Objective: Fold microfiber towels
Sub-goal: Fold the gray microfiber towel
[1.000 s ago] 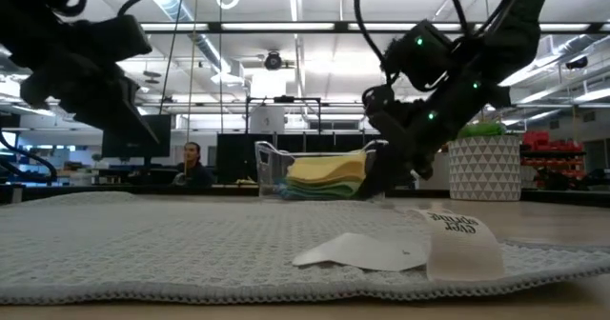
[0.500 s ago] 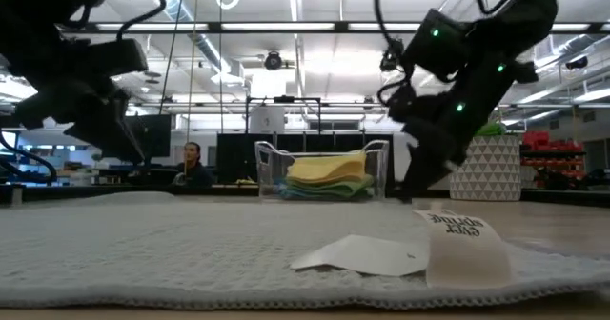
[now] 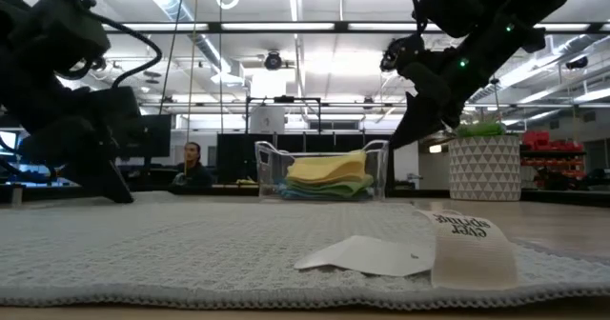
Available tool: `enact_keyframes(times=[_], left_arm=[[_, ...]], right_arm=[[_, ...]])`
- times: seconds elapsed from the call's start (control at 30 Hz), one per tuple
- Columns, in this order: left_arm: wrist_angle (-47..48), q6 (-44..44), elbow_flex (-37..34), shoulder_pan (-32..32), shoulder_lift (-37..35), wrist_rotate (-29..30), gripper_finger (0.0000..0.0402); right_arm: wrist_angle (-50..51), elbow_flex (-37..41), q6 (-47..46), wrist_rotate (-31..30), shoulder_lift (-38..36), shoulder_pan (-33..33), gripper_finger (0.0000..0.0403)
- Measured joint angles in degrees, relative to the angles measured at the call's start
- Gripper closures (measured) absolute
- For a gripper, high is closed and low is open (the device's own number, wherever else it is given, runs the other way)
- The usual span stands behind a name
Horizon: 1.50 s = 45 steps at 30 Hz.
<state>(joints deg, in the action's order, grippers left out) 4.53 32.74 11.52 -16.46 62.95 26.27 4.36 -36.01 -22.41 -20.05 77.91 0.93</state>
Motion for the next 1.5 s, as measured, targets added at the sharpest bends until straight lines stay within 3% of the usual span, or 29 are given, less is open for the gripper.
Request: enact_keyframes(times=[0.27, 0.4, 0.6, 0.77, 0.87, 1.17, 1.27, 1.4, 1.5], left_arm=[[-11.08, 0.56, -1.27, -4.45, 3.85, -4.81, 0.0395], [-11.02, -3.45, 2.64, -6.14, 7.14, -6.57, 0.0388], [7.18, -4.85, 11.8, -5.01, 6.71, 5.17, 0.0388], [23.07, -4.96, 19.85, -2.17, 6.67, 5.62, 0.0358], [27.34, -6.44, 21.6, -0.16, 6.67, 5.22, 0.0327], [27.31, -12.98, 17.83, 14.66, 6.67, -10.0, 0.0182], [27.06, -14.76, 16.75, 19.17, 6.67, -14.45, 0.015], [22.53, -15.38, 14.39, 22.53, 6.69, -24.04, 0.0152], [21.14, -15.15, 13.52, 22.77, 6.65, -24.51, 0.019]], right_arm=[[-2.23, 0.02, 0.5, 0.0, 0.61, -0.04, 0.04], [-4.02, 0.02, 0.55, 0.15, 0.61, -1.43, 0.04], [-5.31, 0.02, 0.54, 0.22, 0.96, -4.9, 0.04], [-6.73, 0.01, 0.52, 0.19, 1.03, -6.96, 0.04], [-8.0, 0.0, 0.72, 0.2, 1.03, -7.74, 0.04], [-9.49, 0.0, 1.39, 0.16, 1.03, -8.37, 0.04], [-9.49, 0.0, 1.4, 0.17, 1.03, -8.37, 0.04], [-9.46, 0.0, 1.55, 0.16, 1.03, -8.35, 0.04], [-9.46, 0.0, 1.55, 0.17, 1.03, -8.37, 0.04]])
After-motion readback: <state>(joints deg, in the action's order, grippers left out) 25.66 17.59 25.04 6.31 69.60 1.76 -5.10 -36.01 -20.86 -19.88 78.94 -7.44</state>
